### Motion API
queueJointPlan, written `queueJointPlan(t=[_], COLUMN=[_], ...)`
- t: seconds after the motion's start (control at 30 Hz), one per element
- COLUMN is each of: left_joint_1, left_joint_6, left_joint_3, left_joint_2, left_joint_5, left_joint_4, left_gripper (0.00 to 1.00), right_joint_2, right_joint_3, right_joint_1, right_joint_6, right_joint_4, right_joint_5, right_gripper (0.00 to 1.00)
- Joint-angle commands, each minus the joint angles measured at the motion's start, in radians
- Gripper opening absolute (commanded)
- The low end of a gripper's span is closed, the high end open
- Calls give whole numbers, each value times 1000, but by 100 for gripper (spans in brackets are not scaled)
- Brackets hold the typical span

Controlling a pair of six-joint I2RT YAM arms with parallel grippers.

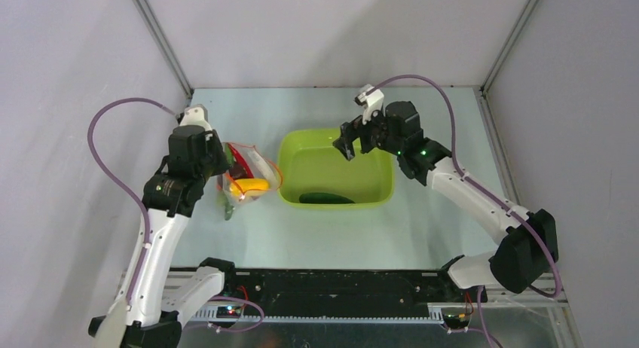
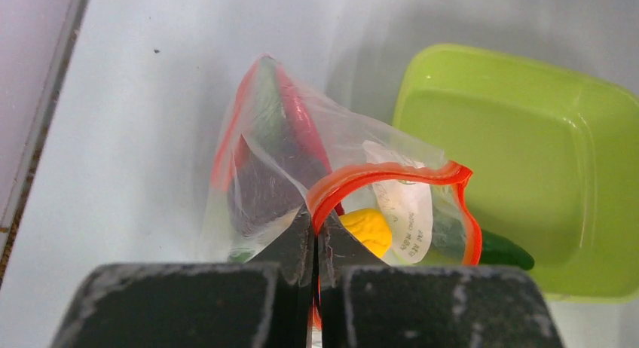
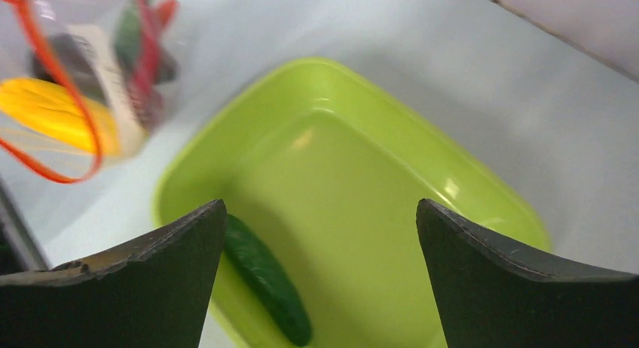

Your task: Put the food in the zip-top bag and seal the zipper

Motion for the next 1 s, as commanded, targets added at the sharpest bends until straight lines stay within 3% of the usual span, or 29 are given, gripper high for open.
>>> queueJointPlan(t=[0.0,0.17,0.33,0.43,0.77,0.97], left_joint_1=[21,32,35,36,36,35], left_joint_6=[84,130,147,149,115,102], left_joint_3=[50,61,131,161,147,108], left_joint_2=[8,50,104,100,-53,-147], left_joint_5=[-57,-19,-25,-1,122,187], left_joint_4=[154,193,143,103,-16,-24], left_gripper=[2,2,0,0,3,6], right_joint_2=[-1,53,83,66,17,152], right_joint_3=[-1,-1,13,41,60,52], right_joint_1=[-66,-145,-160,-156,-10,129], right_joint_6=[-97,-120,-160,-218,-344,-467], right_joint_4=[36,117,132,-12,-341,-453], right_joint_5=[101,71,-89,-203,-257,-167], right_gripper=[100,99,99,99,100,97])
